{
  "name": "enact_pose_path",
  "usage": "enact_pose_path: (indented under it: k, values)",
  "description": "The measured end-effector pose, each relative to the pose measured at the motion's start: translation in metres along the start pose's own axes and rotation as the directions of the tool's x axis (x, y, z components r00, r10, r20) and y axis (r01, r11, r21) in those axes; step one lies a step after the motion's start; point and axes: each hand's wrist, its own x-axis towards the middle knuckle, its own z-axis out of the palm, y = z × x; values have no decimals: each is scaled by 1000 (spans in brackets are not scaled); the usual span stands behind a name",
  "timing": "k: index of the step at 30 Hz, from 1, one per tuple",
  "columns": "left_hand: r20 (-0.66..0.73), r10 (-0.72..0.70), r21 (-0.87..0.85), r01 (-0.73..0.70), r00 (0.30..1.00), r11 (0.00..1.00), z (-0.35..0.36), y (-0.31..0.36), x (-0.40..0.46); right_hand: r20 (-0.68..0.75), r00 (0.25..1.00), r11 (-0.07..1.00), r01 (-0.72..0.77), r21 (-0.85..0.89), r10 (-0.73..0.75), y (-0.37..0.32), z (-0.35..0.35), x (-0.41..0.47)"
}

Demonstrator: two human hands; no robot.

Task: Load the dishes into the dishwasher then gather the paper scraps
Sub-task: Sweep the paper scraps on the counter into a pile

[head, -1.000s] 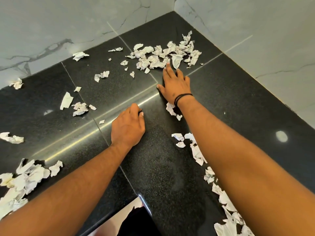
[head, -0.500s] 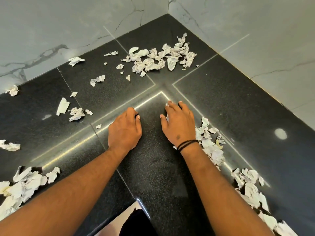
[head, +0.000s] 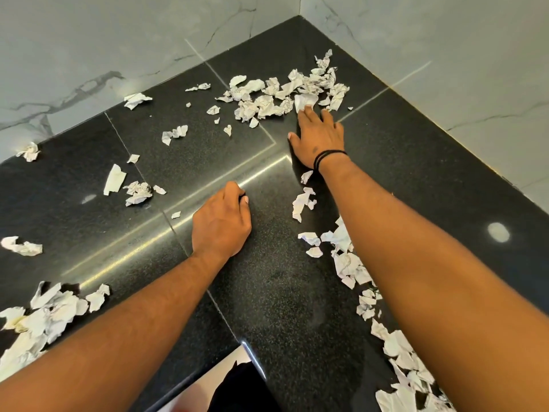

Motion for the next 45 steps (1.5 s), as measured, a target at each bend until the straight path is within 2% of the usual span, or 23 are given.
enact_pose_path:
  k: [9, 12, 16, 19, 24, 26, 30, 35, 39, 42, 45]
  values:
    - [-1, 2, 4, -2, 1000, 1000, 1, 0, 0, -108, 994, 988, -4, 154, 21, -3, 22, -122]
    - [-1, -1, 0, 1, 1000, 1000, 1, 1, -1, -230, 973, 980, 19, 199, 28, 0, 24, -150]
    - [1, 4, -3, -4, 1000, 1000, 0, 0, -1, -405, 910, 964, 28, 265, 85, 3, 10, -127]
    - [6, 2, 4, -2, 1000, 1000, 0, 0, -1, -362, 931, 981, 23, 193, 50, 12, -5, -76]
    - [8, -8, 3, 8, 1000, 1000, 0, 0, 0, -31, 996, 991, -84, 104, 88, 36, -10, 5]
    - [10, -5, 0, 5, 1000, 1000, 0, 0, 1, 22, 995, 995, -93, 38, 92, 44, -6, 17]
    - [11, -8, 4, 8, 1000, 1000, 1, -1, 0, -24, 996, 995, -87, 50, 88, 39, 1, -1]
    - [18, -10, -5, 10, 1000, 1000, 2, 0, 0, -91, 996, 997, 2, 76, 4, 18, 23, -79]
    - [14, -7, -11, 8, 1000, 1000, 1, 0, 0, -101, 995, 993, 16, 117, -4, 4, 26, -128]
    - [13, -2, -9, 2, 1000, 1000, 1, 0, -1, -239, 971, 989, 43, 140, -8, -3, 13, -134]
    - [6, -1, 3, 1, 1000, 1000, 0, 1, -1, -400, 916, 978, 63, 197, 22, -8, -5, -113]
